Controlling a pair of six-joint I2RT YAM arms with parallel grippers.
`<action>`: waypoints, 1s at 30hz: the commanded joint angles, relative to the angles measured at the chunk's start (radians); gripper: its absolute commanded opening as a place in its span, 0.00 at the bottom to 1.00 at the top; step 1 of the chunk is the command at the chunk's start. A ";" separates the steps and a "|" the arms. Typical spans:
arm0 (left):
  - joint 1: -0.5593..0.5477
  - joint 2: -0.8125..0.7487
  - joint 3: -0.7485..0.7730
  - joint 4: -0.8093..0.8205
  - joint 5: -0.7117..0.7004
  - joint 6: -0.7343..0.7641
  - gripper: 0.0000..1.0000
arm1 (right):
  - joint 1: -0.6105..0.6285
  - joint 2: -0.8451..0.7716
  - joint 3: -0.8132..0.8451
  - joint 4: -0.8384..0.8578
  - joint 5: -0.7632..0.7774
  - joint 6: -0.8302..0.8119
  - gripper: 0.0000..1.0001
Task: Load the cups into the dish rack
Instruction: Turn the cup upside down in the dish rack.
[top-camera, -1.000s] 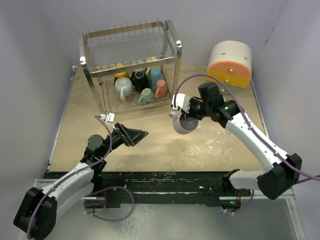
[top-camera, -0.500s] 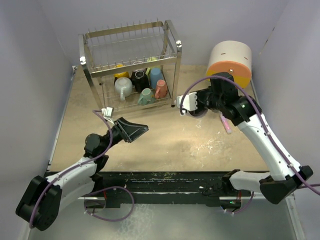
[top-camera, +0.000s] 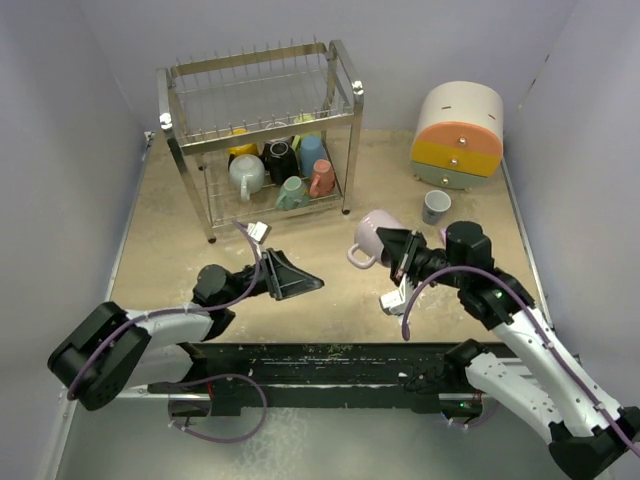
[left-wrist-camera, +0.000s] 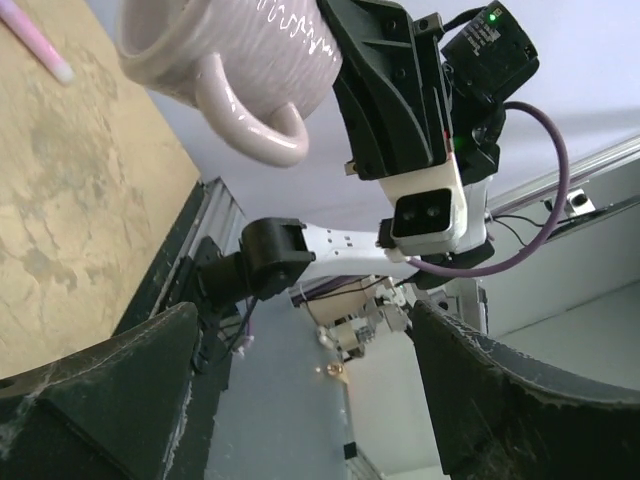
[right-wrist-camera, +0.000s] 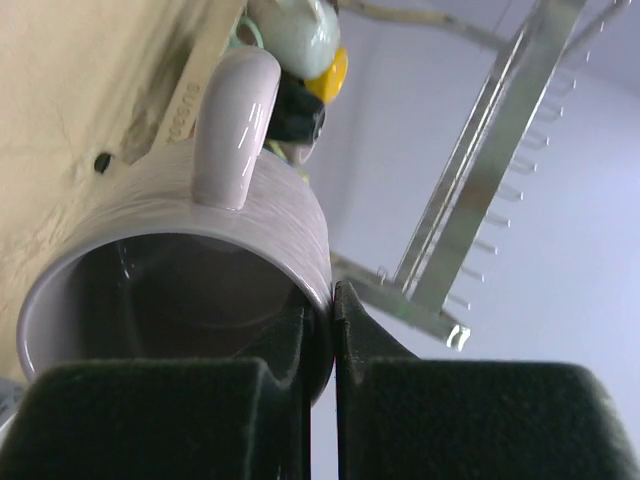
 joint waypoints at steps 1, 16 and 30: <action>-0.040 0.091 0.036 0.165 0.004 -0.058 0.91 | 0.025 -0.047 -0.065 0.314 -0.166 -0.273 0.00; -0.114 0.406 0.190 0.383 0.022 -0.281 0.91 | 0.117 -0.078 -0.188 0.493 -0.202 -0.324 0.00; -0.178 0.509 0.283 0.384 0.013 -0.324 0.58 | 0.122 -0.137 -0.244 0.452 -0.255 -0.357 0.00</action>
